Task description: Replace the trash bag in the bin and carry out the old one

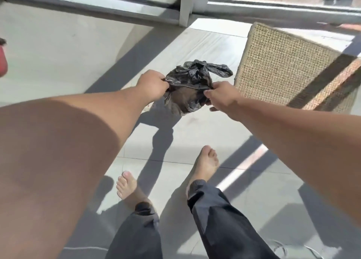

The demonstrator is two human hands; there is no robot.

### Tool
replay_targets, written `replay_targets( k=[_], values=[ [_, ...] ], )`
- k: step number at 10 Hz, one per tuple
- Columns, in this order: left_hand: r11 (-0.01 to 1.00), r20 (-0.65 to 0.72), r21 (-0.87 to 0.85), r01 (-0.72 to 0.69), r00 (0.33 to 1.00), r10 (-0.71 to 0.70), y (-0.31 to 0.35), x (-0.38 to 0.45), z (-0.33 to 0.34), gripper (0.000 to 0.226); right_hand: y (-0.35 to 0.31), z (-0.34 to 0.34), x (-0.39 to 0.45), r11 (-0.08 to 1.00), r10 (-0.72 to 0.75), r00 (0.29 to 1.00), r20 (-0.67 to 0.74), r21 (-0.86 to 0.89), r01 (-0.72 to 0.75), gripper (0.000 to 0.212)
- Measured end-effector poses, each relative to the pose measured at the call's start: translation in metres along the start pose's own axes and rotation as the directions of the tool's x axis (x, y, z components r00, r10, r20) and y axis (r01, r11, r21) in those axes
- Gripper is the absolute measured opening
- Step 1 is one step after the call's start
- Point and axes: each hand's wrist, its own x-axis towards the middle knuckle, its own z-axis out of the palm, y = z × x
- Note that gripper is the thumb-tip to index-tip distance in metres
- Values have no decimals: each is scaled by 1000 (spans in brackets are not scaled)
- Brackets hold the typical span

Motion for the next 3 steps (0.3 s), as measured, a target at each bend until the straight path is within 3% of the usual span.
replay_targets(
  k=[2,3],
  values=[
    [999,39,17,42,998,-43,-33,3,19,11,1,11,9,985,43,995,93,-169,-27,26],
    [994,22,3,109,994,-109,-37,-8,10,25,-7,5,-2,964,38,999,37,-266,-26,33]
  ],
)
